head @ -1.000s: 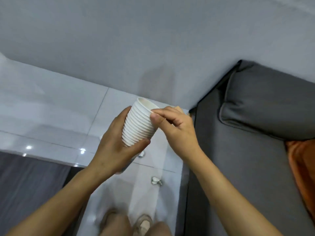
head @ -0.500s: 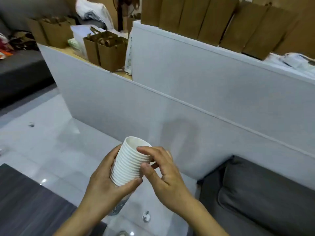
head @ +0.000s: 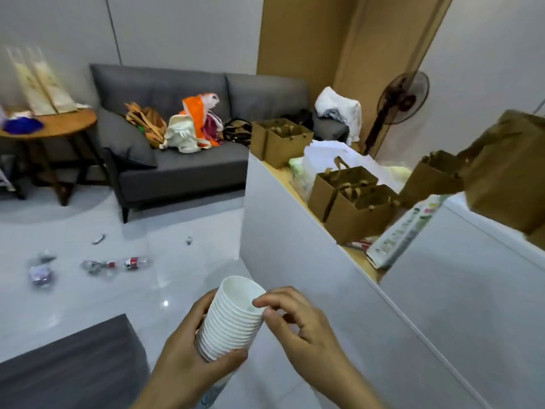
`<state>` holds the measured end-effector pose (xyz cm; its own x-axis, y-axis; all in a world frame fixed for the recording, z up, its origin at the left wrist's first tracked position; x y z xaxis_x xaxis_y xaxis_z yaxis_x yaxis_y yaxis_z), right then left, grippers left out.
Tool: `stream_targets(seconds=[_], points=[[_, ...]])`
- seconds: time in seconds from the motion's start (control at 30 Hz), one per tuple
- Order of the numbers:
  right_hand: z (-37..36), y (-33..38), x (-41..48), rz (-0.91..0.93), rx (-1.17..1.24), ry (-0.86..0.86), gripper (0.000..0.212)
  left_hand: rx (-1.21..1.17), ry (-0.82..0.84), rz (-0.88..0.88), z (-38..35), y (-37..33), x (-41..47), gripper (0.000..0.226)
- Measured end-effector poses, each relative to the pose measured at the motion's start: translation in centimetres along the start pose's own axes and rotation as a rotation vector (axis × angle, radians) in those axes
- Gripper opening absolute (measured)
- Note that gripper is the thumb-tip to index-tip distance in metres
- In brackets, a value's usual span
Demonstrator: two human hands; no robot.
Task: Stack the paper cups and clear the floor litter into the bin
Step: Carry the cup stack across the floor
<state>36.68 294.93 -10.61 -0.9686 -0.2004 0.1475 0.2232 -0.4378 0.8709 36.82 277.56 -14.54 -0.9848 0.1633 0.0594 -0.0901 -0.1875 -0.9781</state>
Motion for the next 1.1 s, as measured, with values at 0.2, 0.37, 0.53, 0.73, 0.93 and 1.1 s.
stream_targets(seconds=[0.2, 0.37, 0.53, 0.73, 0.93, 1.1], points=[[0.2, -3.6, 13.4, 0.094, 0.045, 0.215, 0.02, 0.05, -0.212, 0.024, 2.4, 1.8, 9.6, 0.084], [0.0, -6.1, 25.5, 0.206, 0.034, 0.393, 0.018, 0.015, -0.431, 0.111, 4.1, 3.4, 18.0, 0.078], [-2.3, -5.9, 36.4, 0.228, 0.091, 0.574, 0.018, -0.001, -0.647, 0.172, 7.0, 4.3, 24.7, 0.082], [-9.2, -5.3, 46.6, 0.285, 0.123, 0.784, 0.028, -0.007, -0.902, 0.261, 12.9, 8.1, 29.6, 0.076], [-19.5, -4.1, 58.3, 0.318, 0.074, 0.882, 0.026, -0.049, -1.094, 0.296, 24.1, 13.3, 34.1, 0.077], [-27.2, 0.5, 65.1, 0.37, 0.056, 1.016, 0.022, -0.028, -1.271, 0.338, 32.7, 13.5, 36.0, 0.075]])
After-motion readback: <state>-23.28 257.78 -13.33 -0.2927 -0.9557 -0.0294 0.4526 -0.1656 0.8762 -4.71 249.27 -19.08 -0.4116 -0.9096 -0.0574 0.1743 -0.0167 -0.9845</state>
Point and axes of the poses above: each hand's wrist, its own x-axis towards the middle knuckle, its own z-axis out of the back of the hand, y = z × x, the point moved 1 cm from there along x, towards the middle knuckle
